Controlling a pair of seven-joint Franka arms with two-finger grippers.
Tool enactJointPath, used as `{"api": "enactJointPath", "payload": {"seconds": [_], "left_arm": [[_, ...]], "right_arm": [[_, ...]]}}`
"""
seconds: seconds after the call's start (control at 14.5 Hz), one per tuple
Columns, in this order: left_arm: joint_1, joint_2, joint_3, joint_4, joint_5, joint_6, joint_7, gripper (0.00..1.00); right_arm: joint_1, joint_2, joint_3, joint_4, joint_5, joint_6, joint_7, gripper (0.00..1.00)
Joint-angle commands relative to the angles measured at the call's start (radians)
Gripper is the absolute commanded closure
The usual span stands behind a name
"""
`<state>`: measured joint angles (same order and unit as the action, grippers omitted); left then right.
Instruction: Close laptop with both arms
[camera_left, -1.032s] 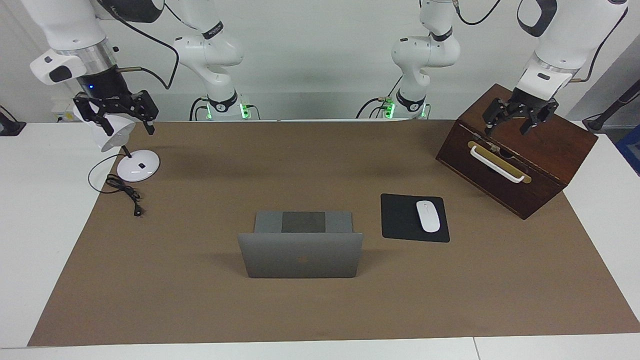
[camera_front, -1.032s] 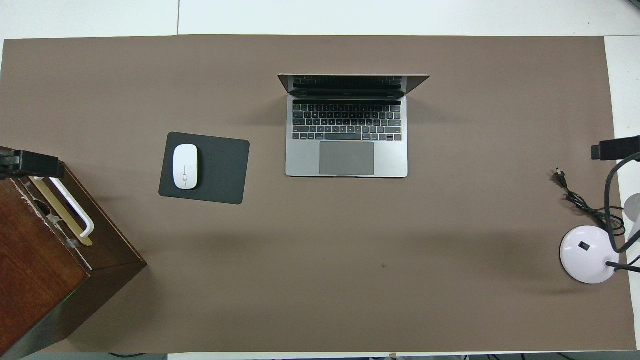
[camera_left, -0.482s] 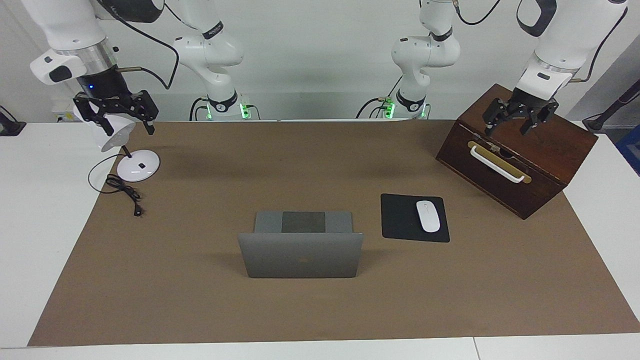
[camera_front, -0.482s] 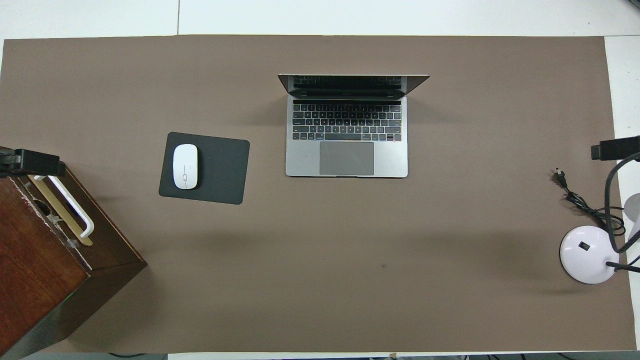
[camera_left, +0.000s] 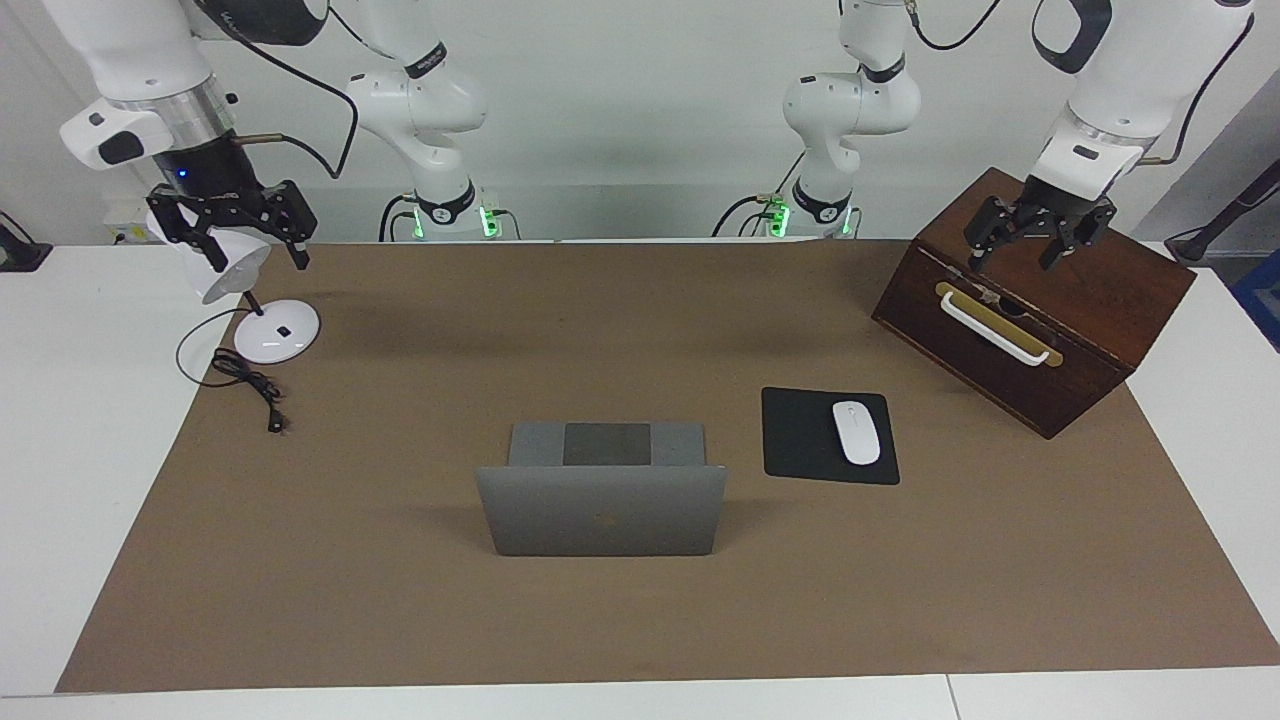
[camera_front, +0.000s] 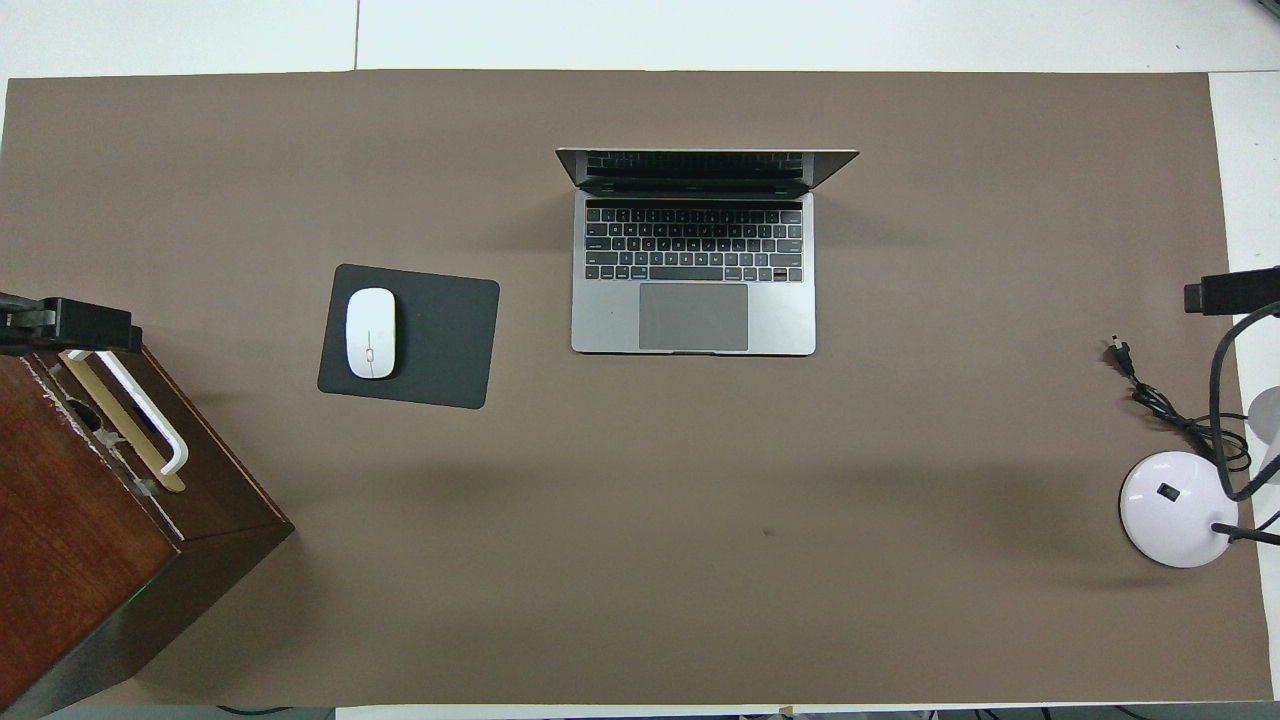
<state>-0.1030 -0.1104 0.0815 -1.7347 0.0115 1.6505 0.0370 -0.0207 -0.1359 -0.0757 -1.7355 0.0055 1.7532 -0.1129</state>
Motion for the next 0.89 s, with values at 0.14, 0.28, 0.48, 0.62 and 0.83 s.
{"api": "enactJointPath", "payload": {"seconds": [0.14, 0.28, 0.48, 0.62, 0.83], "left_arm": [[-0.007, -0.018, 0.009, -0.028, -0.007, 0.028, -0.020, 0.84], [-0.004, -0.018, 0.009, -0.028, -0.007, 0.043, -0.038, 1.00], [-0.004, -0.017, 0.009, -0.028, -0.008, 0.078, -0.040, 1.00], [-0.004, -0.012, 0.009, -0.029, -0.010, 0.133, -0.039, 1.00], [-0.004, -0.006, 0.009, -0.043, -0.045, 0.222, -0.039, 1.00]], "right_arm": [[-0.021, 0.004, 0.010, -0.009, -0.012, 0.086, -0.048, 0.28], [-0.021, 0.007, 0.010, -0.007, -0.016, 0.113, -0.048, 0.54], [-0.019, 0.015, 0.010, -0.007, -0.019, 0.160, -0.097, 0.93], [-0.019, 0.031, 0.011, -0.007, -0.019, 0.207, -0.152, 1.00], [-0.018, 0.067, 0.016, -0.007, -0.021, 0.296, -0.151, 1.00]]}}
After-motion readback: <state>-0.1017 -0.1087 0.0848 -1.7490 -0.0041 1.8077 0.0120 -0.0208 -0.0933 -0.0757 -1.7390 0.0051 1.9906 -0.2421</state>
